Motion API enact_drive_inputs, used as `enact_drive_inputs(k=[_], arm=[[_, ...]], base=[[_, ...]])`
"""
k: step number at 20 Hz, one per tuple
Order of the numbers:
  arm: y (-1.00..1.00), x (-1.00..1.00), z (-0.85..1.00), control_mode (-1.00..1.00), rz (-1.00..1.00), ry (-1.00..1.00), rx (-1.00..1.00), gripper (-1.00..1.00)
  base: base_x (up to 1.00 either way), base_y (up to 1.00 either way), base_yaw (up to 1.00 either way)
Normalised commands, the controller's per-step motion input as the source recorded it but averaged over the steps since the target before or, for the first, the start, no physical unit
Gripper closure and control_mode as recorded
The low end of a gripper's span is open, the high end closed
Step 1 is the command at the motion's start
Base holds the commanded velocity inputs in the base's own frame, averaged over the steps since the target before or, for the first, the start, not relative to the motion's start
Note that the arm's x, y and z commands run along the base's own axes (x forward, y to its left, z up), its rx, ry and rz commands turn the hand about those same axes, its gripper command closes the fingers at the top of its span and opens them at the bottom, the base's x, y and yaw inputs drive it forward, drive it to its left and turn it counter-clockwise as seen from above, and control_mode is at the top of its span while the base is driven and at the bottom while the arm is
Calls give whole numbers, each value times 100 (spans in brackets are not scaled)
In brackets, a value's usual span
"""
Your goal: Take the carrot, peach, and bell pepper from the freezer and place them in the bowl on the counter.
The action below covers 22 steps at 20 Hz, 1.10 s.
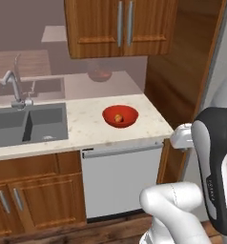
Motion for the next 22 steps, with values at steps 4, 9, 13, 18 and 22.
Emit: enact_drive_inputs(k=[4, 9, 13, 18, 22], arm=[[0, 0, 0, 100, 0, 0, 0, -100], [0, 0, 0, 100, 0, 0, 0, -100], [0, 0, 0, 100, 0, 0, 0, -100], [0, 0, 0, 100, 0, 0, 0, -100], [0, 0, 0, 100, 0, 0, 0, -100]], base=[[-8, -84, 0], [-6, -78, 0], [0, -66, 0], [0, -71, 0], [0, -74, 0]])
